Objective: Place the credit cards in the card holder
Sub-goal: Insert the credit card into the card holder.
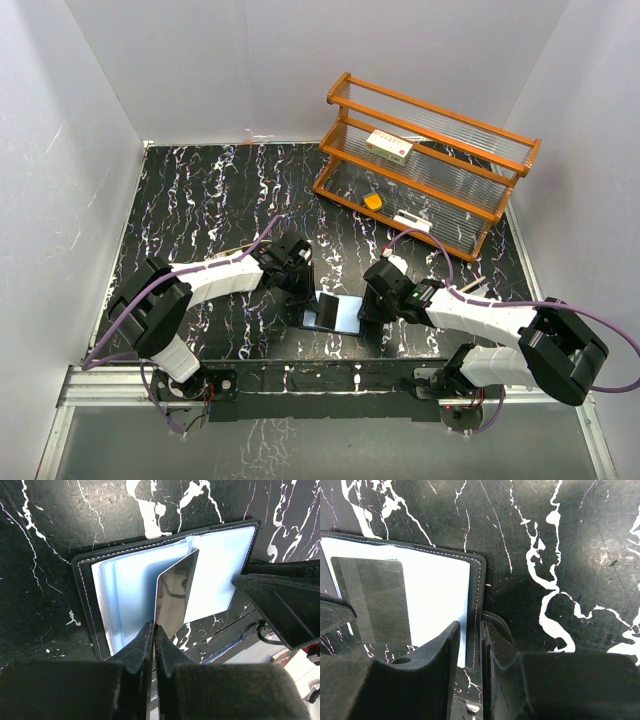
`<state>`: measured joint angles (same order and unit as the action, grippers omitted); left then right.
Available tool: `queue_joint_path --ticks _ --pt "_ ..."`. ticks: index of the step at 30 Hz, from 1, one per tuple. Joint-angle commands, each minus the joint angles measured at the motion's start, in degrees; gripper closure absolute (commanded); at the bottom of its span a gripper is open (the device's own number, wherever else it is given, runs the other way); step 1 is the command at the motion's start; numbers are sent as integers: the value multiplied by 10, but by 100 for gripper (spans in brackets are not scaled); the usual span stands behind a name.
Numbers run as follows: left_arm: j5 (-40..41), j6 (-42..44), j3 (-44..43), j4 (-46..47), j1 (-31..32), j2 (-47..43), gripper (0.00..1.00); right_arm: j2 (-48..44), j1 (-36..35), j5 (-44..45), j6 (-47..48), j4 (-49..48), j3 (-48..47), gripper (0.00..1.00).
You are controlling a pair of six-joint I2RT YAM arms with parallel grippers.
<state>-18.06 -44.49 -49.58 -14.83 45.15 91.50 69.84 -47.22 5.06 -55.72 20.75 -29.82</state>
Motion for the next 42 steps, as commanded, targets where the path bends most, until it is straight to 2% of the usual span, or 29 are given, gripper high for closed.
queue_joint_path --ticks 1,19,30,42 --pt "7 8 -12 -36 2 -2 100 6 -2 5 -3 -16 0 79" --pt "-20 6 -39 -17 2 34 100 6 -2 0 -5 -23 5 78" --pt "-7 -7 -37 -13 2 38 100 13 -2 -3 -7 -31 10 78" --pt "-26 -58 21 91 3 33 100 16 -2 -19 -23 -53 21 78"
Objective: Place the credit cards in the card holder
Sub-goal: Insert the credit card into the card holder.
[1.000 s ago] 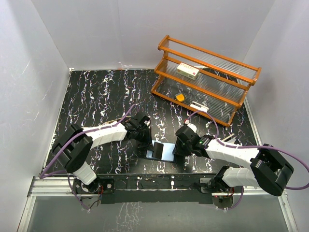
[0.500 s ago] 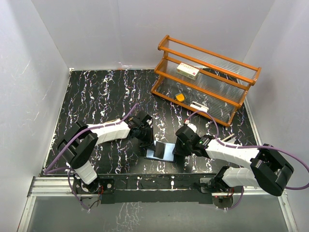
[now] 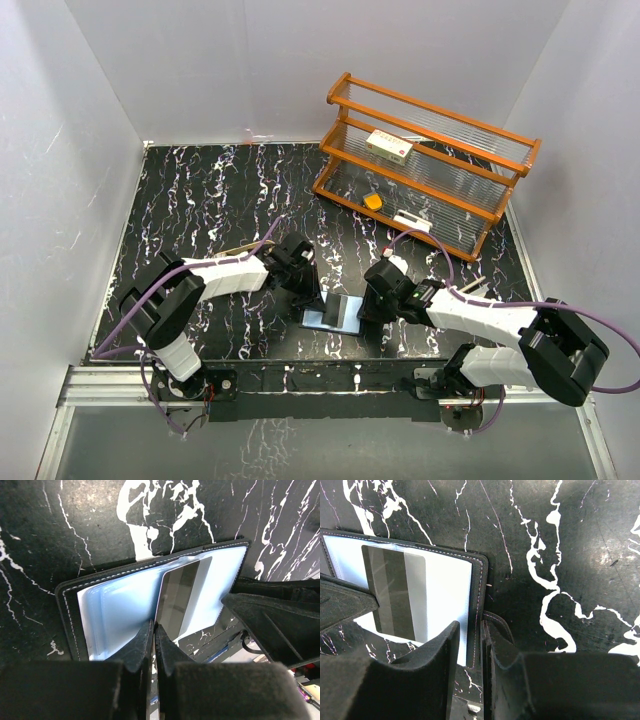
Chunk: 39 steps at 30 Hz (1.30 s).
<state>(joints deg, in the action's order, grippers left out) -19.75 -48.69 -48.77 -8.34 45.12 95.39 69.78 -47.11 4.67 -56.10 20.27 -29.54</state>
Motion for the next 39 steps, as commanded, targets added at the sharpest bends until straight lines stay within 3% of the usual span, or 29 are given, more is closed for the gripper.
queue_joint_path --ticks 1,25,32,39 --pt "-11 -19 16 32 4 -6 100 17 -3 -16 -20 -48 19 78" --pt "13 -55 30 81 37 -16 100 25 -3 -26 -19 -92 23 80" --pt "71 -27 2 8 38 -64 75 -27 -3 27 0 -6 -14 73" --pt "181 20 -69 -131 34 -133 50 -103 -3 74 43 90 -78 48"
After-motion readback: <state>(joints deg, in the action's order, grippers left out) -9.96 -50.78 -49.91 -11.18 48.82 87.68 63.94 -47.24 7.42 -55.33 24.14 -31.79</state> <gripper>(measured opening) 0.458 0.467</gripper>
